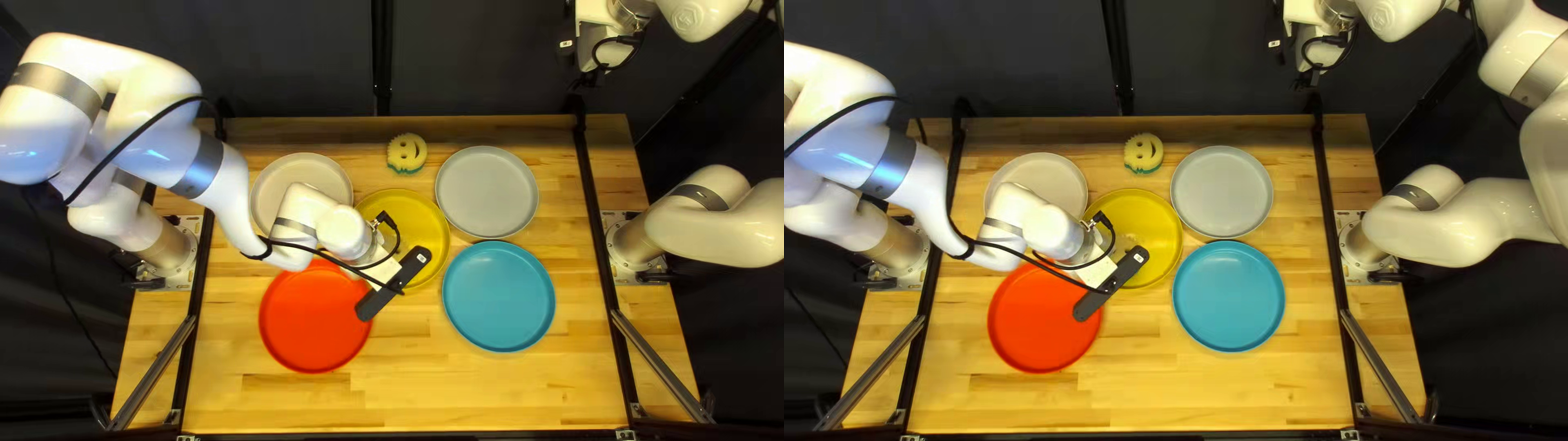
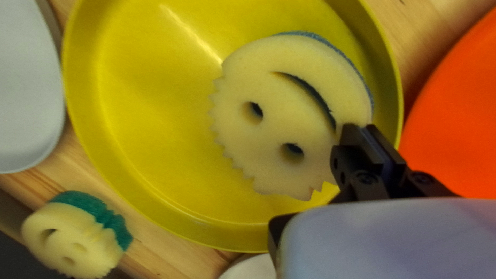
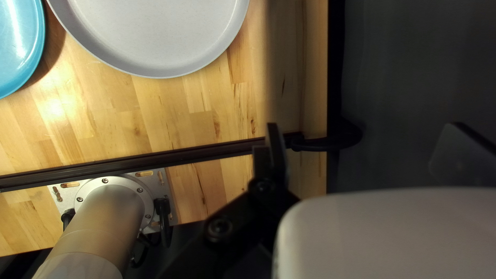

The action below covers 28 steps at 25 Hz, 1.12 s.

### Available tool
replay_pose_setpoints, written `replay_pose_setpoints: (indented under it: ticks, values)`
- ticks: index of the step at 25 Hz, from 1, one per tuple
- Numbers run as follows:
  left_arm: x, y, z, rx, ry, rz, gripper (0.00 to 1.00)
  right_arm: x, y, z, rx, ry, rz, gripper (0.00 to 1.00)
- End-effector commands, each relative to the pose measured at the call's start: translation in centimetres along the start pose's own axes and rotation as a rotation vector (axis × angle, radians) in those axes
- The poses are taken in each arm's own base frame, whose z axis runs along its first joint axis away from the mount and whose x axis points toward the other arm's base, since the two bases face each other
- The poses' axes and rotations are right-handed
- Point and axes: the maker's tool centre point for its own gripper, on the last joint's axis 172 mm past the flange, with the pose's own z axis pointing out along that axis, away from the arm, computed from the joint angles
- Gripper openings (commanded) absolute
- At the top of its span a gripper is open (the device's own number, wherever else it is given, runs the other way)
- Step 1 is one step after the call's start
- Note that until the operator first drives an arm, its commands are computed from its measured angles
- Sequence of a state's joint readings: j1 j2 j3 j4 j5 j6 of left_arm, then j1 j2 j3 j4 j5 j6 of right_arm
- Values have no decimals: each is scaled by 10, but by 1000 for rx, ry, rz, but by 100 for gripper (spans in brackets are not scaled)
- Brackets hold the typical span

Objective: Pick up sponge and scrub the plate

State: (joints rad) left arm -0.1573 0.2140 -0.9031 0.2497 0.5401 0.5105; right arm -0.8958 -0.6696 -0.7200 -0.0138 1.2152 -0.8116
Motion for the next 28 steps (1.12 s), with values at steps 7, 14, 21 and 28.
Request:
replay_pose_setpoints:
  ticks: [7,14,21,28]
  values:
    - [0,-11,16,8,16,32,0,0,0,0,0,0,0,100]
    - [-35,22,6,-17,-3,-6,0,0,0,0,0,0,0,100]
    - [-44,36,7,-38,-14,-34,0,0,0,0,0,0,0,100]
    - [-19,4,21,-28,5,-18,0,0,0,0,0,0,0,100]
